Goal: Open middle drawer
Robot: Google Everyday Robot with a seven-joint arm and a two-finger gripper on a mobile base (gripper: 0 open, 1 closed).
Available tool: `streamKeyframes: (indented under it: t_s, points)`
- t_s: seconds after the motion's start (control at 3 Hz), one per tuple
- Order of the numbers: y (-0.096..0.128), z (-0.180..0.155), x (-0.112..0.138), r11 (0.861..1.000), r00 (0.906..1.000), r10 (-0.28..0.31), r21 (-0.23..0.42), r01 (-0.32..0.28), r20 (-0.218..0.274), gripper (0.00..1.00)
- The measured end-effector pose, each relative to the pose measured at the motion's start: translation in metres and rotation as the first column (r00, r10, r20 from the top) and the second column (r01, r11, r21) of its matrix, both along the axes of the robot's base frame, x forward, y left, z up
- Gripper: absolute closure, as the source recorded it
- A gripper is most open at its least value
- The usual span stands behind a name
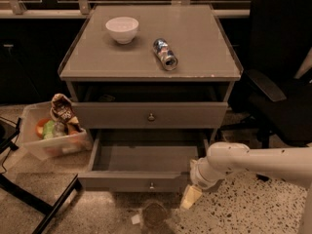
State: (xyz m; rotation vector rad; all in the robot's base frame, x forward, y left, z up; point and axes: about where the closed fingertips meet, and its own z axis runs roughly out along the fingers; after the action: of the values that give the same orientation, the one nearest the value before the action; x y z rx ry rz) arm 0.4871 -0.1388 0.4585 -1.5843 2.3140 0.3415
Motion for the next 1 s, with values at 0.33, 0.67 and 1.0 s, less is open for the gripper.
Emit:
streamKeyframes:
  t_s: [0.33,0.67,1.0]
  points:
    - [-0.001,0.014,0.014,1.0,0.9975,-0.011,-0.013,0.012,0.069,0.17]
    - [-0.002,0.024,0.029,0.999,0.99,-0.022,-0.02,0.025,0.14,0.41]
    - [-0.004,0.032,0.04,0.999,0.9755,-0.032,-0.011,0.036,0.218,0.64]
